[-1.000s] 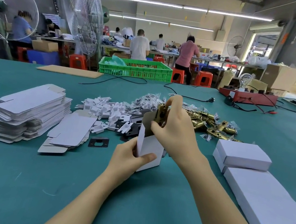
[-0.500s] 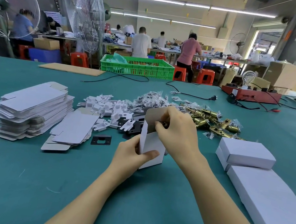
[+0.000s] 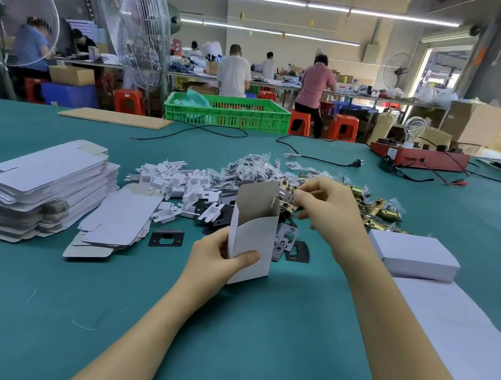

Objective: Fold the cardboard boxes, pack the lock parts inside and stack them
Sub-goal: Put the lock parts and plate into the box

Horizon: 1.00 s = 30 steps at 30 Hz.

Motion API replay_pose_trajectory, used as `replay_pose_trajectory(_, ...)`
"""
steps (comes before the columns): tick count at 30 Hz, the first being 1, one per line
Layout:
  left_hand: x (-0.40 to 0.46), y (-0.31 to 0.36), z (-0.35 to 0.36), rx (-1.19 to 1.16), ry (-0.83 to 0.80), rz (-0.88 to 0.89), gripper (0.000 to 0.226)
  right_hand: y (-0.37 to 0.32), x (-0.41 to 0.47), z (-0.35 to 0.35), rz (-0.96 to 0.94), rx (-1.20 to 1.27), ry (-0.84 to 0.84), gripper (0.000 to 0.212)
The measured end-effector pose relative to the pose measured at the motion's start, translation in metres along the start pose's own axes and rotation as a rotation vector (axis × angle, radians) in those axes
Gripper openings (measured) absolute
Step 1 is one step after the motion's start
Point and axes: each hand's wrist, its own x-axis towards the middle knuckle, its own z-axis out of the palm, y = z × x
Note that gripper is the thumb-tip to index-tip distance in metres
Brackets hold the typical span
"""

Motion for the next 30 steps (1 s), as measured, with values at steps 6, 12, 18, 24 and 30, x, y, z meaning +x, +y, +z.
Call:
replay_pose_trajectory(6, 0.005, -0.003, -0.001, -0.085, 0.018, -0.055, 0.029, 0.035, 0.005, -0.002, 0.135, -0.037, 0.289, 0.010)
replay_pose_trajectory(12, 0.007, -0.007, -0.002, -0.122, 0.017, -0.081, 0.030, 0.066, 0.007, 0.010, 0.169, -0.202, 0.214, 0.005)
replay_pose_trajectory(18, 0.008, -0.006, -0.002, -0.121, 0.016, -0.079, 0.030, 0.091, -0.002, 0.027, 0.224, -0.530, -0.021, 0.013)
replay_pose_trajectory(24, 0.008, -0.007, -0.004, -0.120, 0.006, -0.069, 0.029, 0.090, -0.003, 0.027, 0.234, -0.527, 0.026, 0.025)
replay_pose_trajectory(30, 0.008, -0.007, -0.004, -0.130, 0.004, -0.072, 0.029, 0.094, 0.002, 0.010, 0.308, -0.302, 0.151, 0.029)
